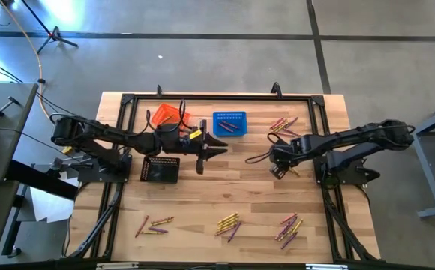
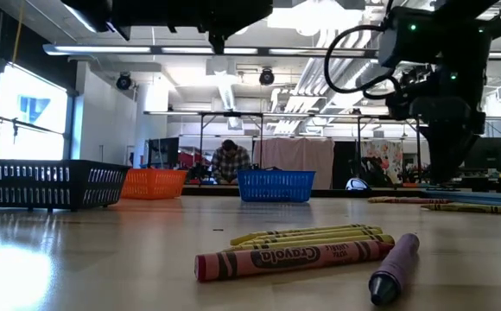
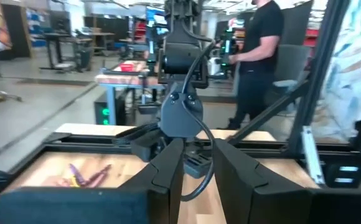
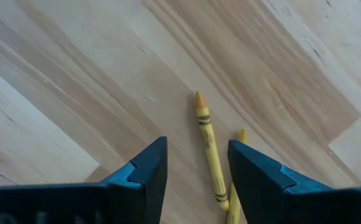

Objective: Sort crayons
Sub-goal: Put the yellow crayon into the orange bin

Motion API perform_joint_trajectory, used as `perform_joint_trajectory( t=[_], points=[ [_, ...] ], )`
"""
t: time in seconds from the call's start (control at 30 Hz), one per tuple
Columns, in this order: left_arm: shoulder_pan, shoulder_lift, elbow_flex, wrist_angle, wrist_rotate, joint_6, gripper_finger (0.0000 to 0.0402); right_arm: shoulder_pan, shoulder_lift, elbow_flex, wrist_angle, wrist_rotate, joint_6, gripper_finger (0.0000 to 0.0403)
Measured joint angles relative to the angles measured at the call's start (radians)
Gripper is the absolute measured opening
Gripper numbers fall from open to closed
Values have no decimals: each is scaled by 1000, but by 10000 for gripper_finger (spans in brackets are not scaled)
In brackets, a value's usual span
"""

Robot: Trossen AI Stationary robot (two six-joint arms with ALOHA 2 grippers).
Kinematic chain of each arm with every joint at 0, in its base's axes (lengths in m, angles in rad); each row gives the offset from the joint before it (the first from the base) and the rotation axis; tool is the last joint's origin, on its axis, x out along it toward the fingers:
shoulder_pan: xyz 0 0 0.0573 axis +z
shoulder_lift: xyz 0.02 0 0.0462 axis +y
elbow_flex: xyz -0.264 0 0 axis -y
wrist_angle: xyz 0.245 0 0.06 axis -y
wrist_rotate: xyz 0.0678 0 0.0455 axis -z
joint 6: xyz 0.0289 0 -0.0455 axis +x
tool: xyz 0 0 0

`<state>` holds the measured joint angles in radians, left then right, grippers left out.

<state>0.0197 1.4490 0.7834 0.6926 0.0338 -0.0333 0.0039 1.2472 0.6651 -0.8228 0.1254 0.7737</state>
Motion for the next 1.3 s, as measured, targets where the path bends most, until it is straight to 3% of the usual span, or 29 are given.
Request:
perform_joint_trajectory(
  t=[0.43, 1.0, 1.3],
  points=[
    [-1, 0, 0, 1, -17, 0, 74, -38, 6, 0, 56, -29, -7, 153],
    [-1, 0, 0, 10, -16, -15, 74, -123, 156, 0, 77, -40, -120, 153],
    [-1, 0, 0, 9, -16, -15, 74, -136, 212, 4, 89, -160, -150, 153]
  ],
)
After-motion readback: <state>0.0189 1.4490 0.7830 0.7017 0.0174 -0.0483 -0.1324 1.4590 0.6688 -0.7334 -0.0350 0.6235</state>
